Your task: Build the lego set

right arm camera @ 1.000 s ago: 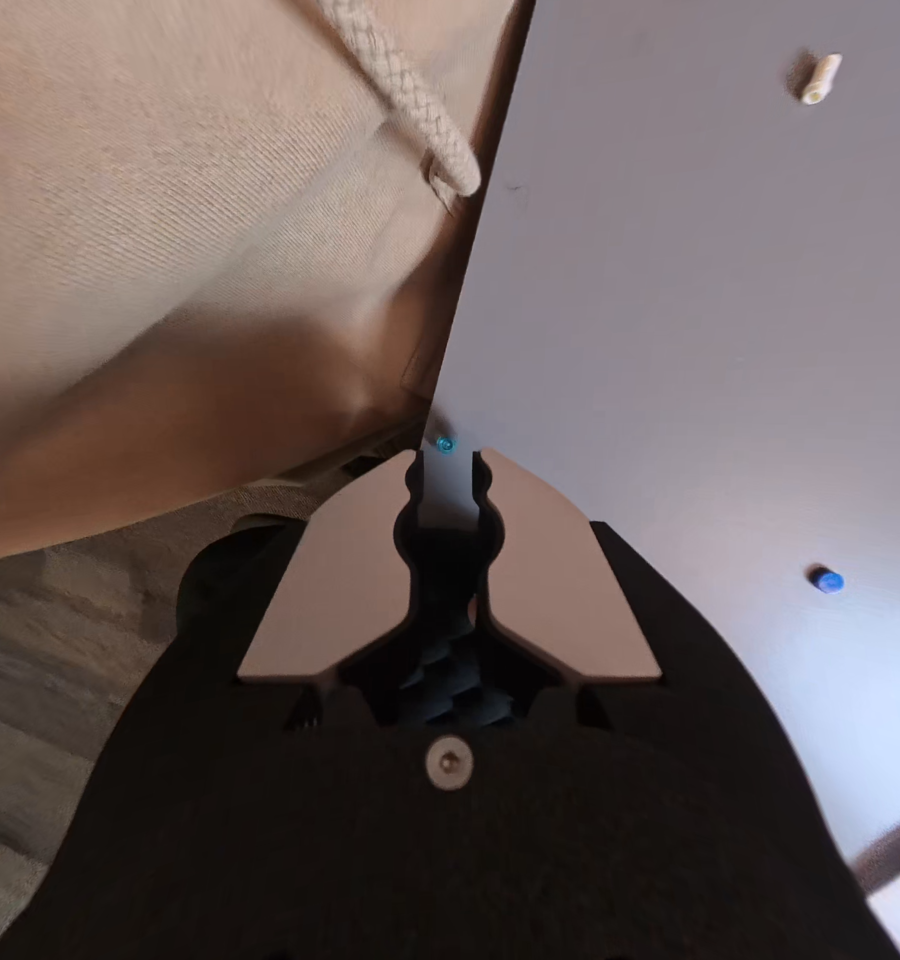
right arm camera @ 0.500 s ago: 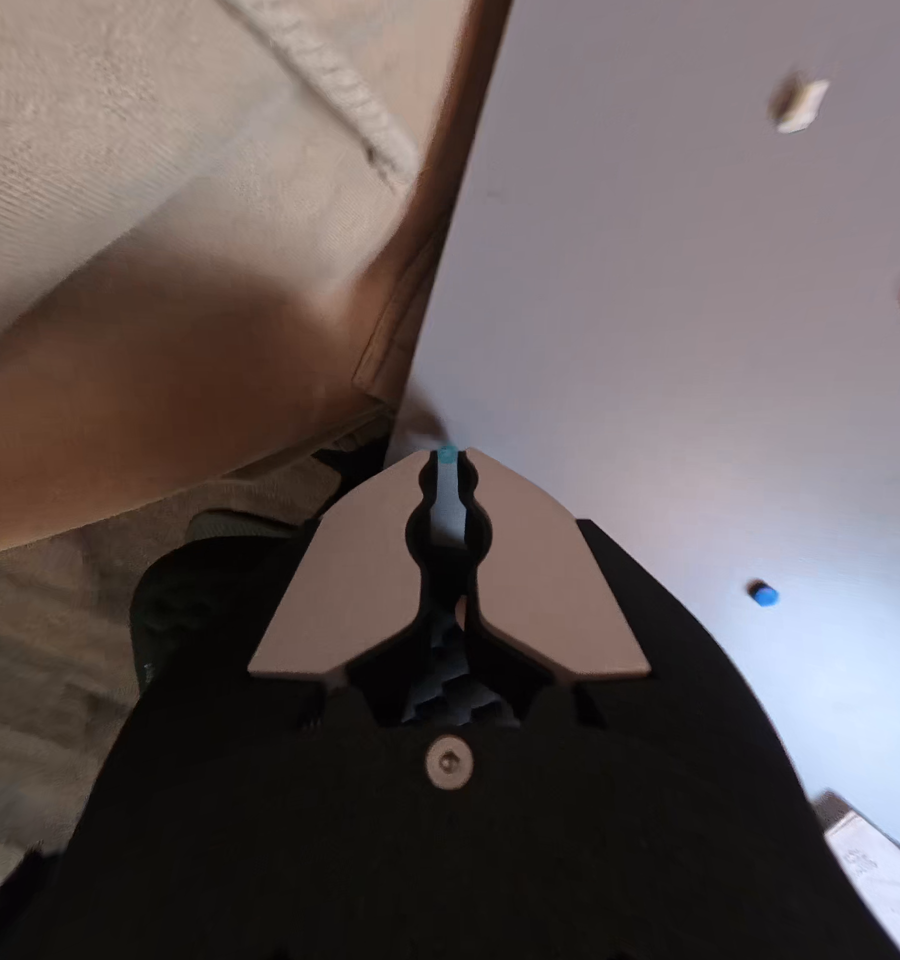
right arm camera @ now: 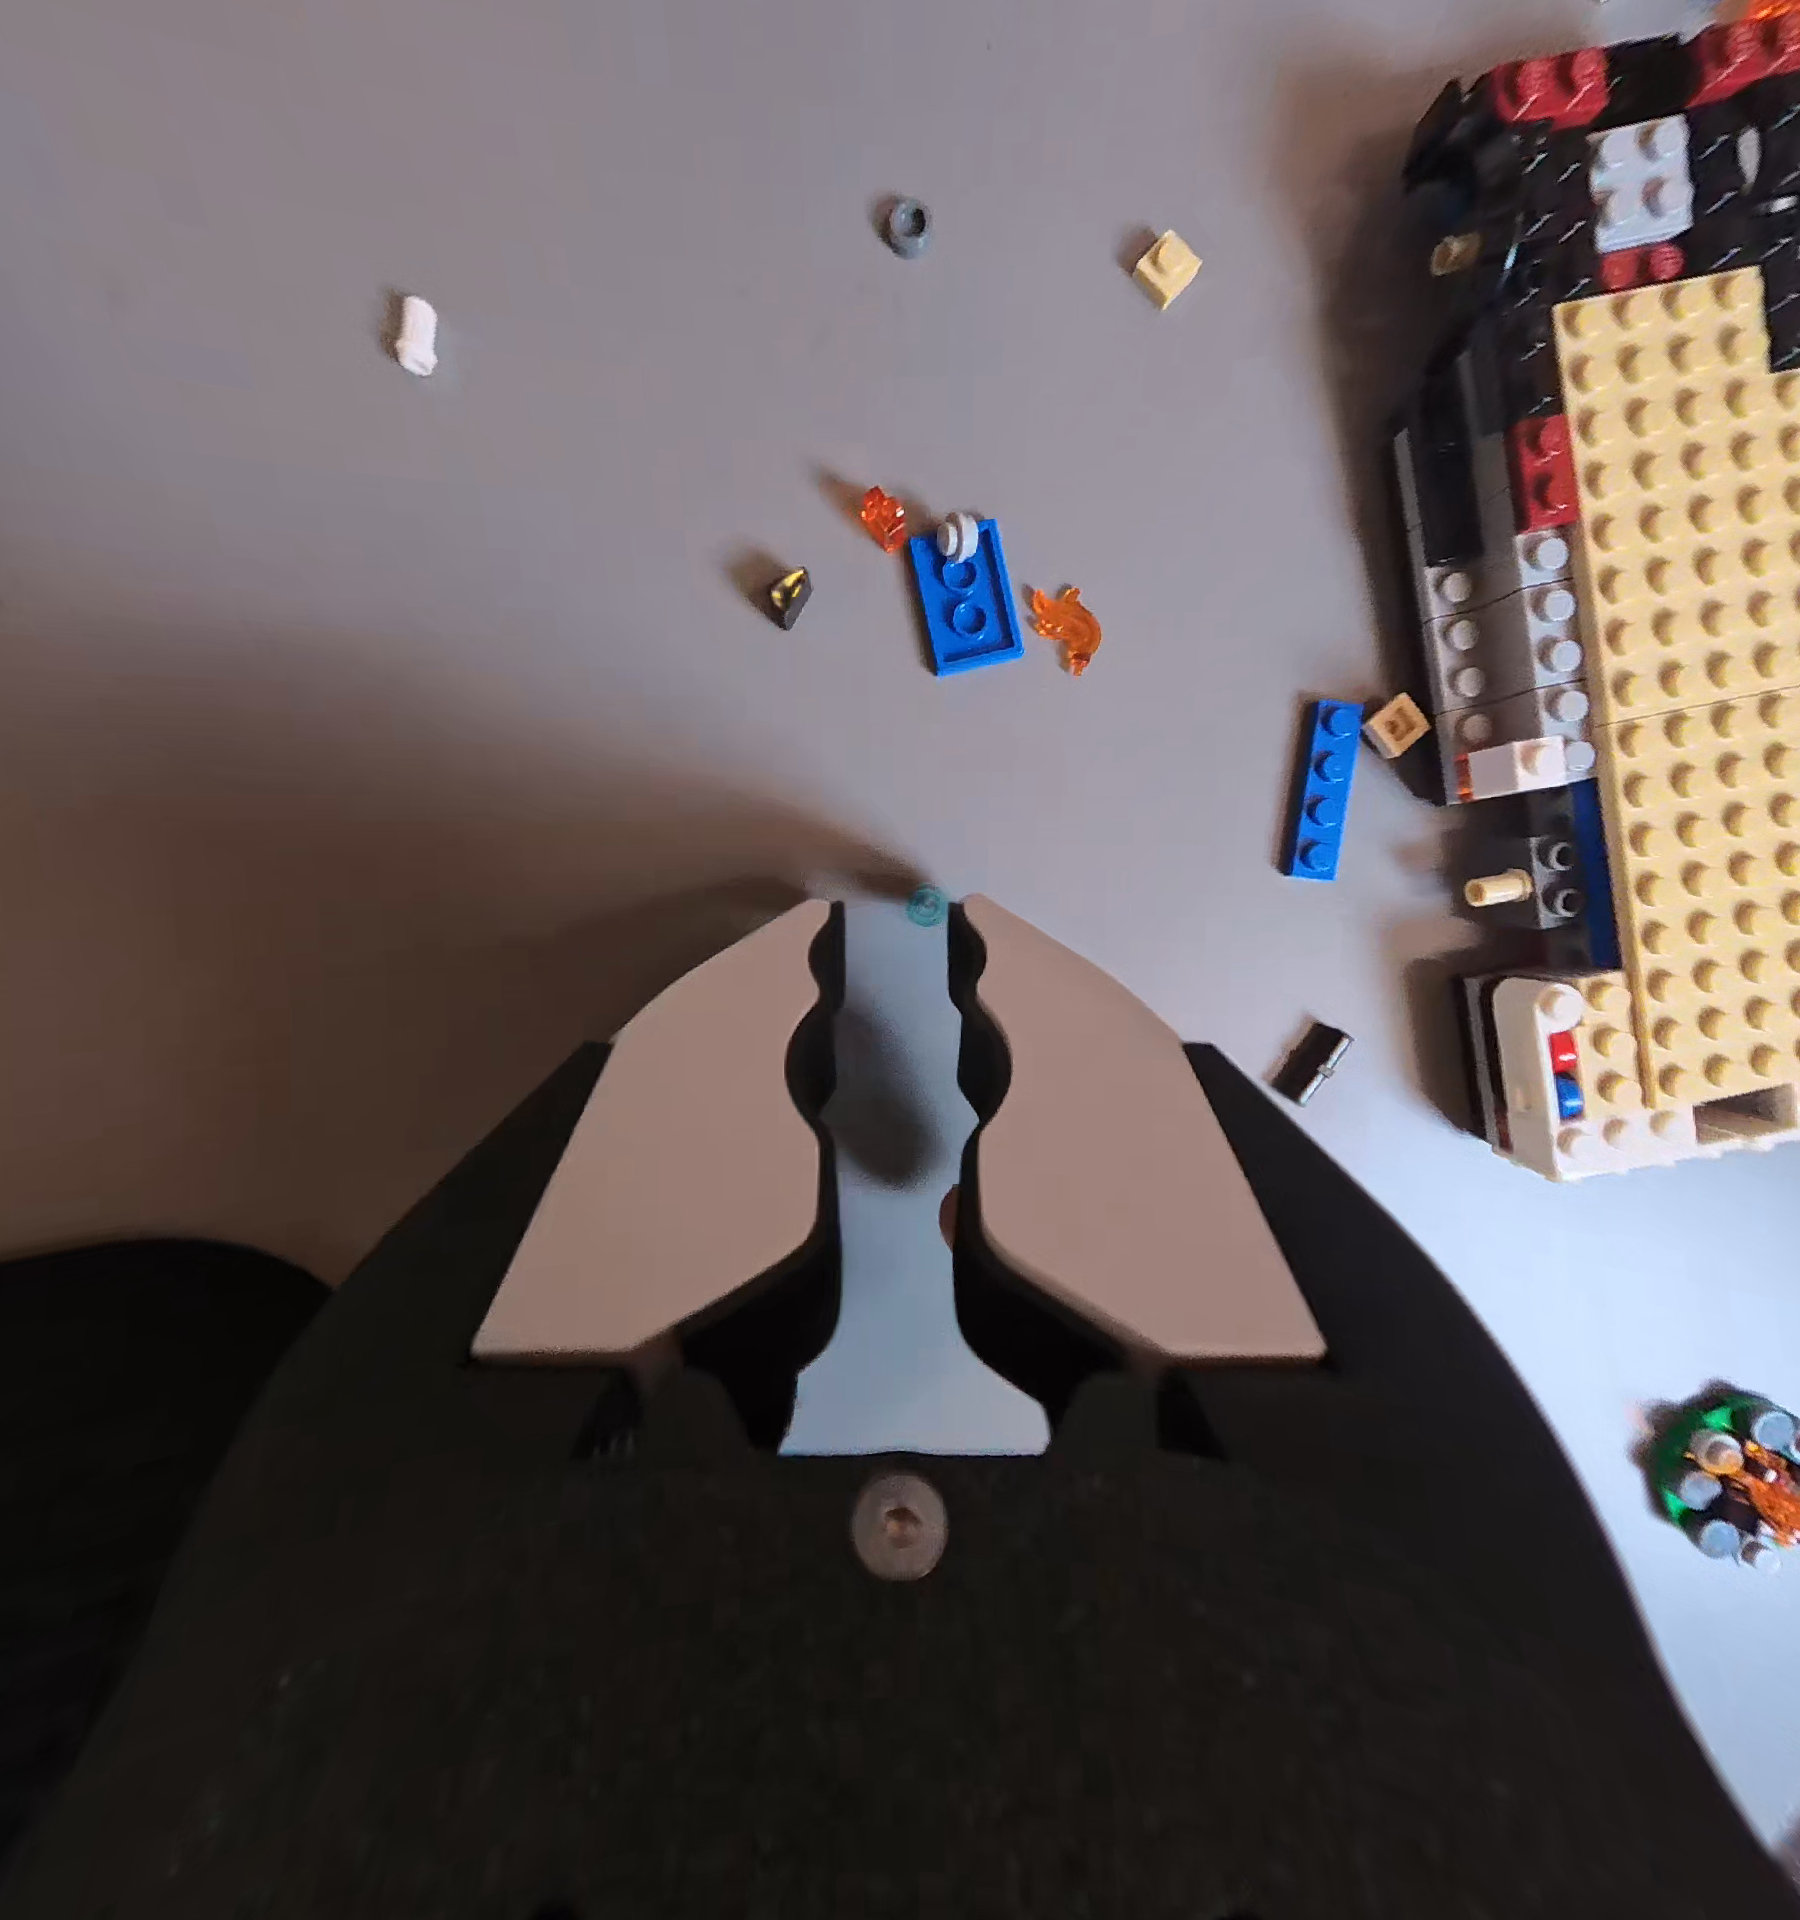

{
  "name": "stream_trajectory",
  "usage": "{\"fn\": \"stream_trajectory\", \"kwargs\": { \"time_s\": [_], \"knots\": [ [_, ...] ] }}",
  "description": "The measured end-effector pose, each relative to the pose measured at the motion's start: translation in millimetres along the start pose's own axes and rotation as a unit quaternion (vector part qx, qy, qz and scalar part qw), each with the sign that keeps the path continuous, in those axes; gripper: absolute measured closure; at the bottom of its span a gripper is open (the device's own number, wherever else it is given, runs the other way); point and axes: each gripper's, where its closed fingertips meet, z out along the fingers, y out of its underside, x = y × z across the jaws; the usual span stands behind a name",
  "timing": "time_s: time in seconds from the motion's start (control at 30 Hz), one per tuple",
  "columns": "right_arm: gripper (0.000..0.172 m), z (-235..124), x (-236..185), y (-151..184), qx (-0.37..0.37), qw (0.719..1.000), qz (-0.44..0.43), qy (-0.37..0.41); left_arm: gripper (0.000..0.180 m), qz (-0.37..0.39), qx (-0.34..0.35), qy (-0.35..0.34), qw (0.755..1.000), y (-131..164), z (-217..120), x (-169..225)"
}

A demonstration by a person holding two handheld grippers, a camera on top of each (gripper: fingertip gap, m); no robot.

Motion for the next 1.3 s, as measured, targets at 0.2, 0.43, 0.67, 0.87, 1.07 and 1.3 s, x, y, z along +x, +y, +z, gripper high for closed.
{"fn": "stream_trajectory", "kwargs": {
  "time_s": [0.2, 0.43, 0.67, 0.87, 1.07, 1.3],
  "knots": [
    [0.146, -22, 15, -19, 0.036, 0.999, 0.004, -0.006, 0.179, -0.025, -0.022, 0.012, 0.999, 5, 2, -1],
    [0.129, -6, 9, 3, -0.042, 0.998, -0.004, -0.047, 0.177, -0.093, -0.126, -0.005, 0.988, 34, 7, -10],
    [0.109, -13, 11, 6, -0.054, 0.998, 0.000, -0.039, 0.151, -0.139, -0.199, -0.035, 0.970, 57, 5, -24],
    [0.107, -39, 37, -20, 0.054, 0.998, 0.033, 0.022, 0.125, -0.054, -0.216, -0.126, 0.967, 48, -9, -43],
    [0.114, -56, 56, -32, 0.101, 0.992, 0.022, 0.079, 0.130, 0.040, -0.192, -0.175, 0.965, 13, -18, -47],
    [0.161, -110, 187, -111, 0.208, 0.926, -0.008, 0.315, 0.141, 0.090, -0.161, -0.165, 0.969, -32, 21, -53]
  ]
}}
